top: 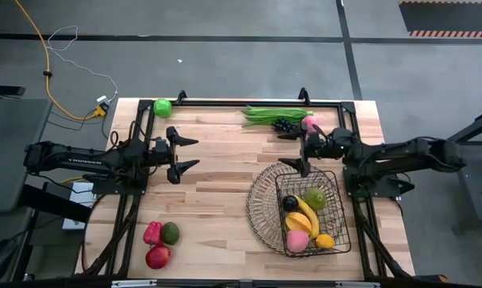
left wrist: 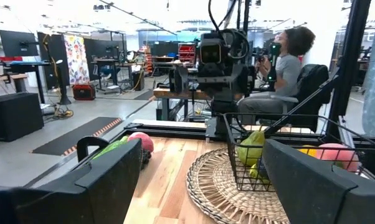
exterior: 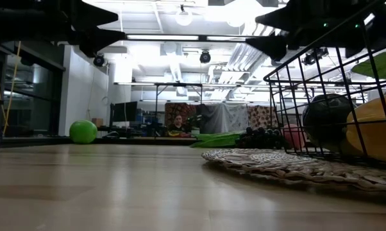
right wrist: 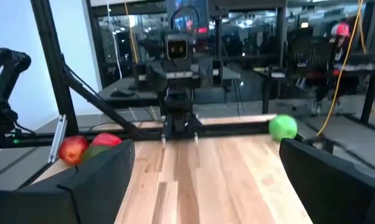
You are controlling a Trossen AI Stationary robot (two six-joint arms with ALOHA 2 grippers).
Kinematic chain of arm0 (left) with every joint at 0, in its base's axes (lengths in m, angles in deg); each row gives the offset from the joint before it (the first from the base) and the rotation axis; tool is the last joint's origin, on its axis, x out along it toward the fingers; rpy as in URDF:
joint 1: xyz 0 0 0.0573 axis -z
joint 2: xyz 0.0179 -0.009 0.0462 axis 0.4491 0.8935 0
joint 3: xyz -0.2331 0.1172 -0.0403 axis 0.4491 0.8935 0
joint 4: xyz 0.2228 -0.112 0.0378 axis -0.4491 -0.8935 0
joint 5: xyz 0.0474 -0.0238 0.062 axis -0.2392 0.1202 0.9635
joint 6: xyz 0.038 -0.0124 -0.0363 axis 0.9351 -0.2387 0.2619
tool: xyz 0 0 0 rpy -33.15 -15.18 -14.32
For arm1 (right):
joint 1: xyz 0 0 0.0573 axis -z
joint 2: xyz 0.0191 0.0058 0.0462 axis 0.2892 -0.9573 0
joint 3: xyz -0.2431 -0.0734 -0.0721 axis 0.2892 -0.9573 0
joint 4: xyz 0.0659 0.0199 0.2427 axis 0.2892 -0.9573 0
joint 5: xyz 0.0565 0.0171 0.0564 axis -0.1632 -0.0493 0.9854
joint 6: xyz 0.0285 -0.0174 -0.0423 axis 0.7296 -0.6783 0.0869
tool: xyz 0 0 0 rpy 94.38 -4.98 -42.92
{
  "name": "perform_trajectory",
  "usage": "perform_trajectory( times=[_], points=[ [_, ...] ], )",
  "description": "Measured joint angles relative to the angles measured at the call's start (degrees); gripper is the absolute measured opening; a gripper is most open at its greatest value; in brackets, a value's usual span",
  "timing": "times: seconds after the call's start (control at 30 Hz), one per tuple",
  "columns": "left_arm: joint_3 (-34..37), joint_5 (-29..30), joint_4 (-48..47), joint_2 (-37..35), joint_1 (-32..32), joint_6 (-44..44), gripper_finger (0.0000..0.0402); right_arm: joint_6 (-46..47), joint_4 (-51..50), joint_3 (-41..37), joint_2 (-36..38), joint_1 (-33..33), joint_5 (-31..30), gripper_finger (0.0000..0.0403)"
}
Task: Build produce basket
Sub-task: Put the green apple into the wire basket
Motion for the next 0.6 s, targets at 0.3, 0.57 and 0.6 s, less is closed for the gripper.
perform_trajectory(
  times=[0.3,0.57,0.6],
  points=[
    [-0.01,1.4,0.85,-0.02,0.0,1.99,0.0321,-0.22,8.14,-0.02,-7.43,0.0,-0.46,0.0387],
    [-0.01,3.95,0.84,-0.01,-0.02,2.9,0.0321,-0.2,9.62,0.05,-9.68,-0.04,-3.26,0.0387],
    [-0.02,3.98,0.83,-0.02,0.0,2.91,0.0321,-0.2,9.53,0.03,-9.68,-0.02,-4.34,0.0387]
  ],
)
